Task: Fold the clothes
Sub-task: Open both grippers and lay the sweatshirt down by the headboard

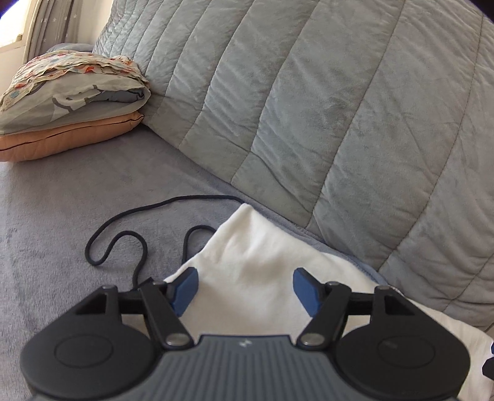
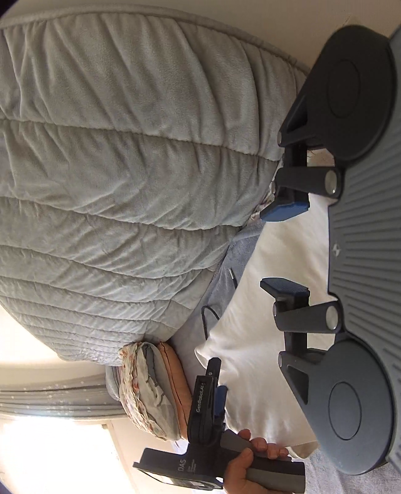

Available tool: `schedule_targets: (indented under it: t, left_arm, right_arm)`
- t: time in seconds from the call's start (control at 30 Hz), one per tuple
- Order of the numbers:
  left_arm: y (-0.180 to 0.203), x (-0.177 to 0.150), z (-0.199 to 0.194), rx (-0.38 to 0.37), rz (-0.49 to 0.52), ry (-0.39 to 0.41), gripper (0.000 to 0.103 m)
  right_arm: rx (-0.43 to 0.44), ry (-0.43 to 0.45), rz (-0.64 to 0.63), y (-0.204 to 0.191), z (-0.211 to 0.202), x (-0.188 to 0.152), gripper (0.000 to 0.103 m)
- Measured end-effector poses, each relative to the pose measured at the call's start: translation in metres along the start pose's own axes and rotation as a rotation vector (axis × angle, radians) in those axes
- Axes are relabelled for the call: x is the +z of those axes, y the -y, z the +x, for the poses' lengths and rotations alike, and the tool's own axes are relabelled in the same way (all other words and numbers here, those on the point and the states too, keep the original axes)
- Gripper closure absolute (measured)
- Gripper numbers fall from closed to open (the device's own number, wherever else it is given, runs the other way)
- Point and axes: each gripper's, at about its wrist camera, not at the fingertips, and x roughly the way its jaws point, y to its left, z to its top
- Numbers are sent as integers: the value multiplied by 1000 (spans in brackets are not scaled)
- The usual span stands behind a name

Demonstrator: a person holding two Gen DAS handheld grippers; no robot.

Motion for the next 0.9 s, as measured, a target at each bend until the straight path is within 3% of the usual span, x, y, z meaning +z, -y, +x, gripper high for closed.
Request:
schedule_targets:
  t: [0.17, 0.33, 0.43, 0.63, 0.77, 0.9]
  left_arm:
    - [-19, -10, 13, 56, 37, 2, 31]
    - [-37, -14, 3, -9, -23, 13, 29]
    - [-37, -14, -13, -47, -20, 40, 31]
    - [-38, -15, -45, -128, -17, 96, 34]
    - [-50, -32, -67, -236, -30, 142, 34]
    - [-60, -45, -72, -288, 8, 152, 37]
  right_arm:
    - [-22, -67, 19, 7, 25, -28, 61]
    - [-30, -74, 23, 5, 31, -36, 60]
    - [-39, -89, 17, -3, 25, -24, 59]
    - [84, -71, 34, -25, 8, 15, 59]
    - [156, -110, 33, -52, 22, 41, 60]
    - [192, -136, 17, -81, 47, 60, 64]
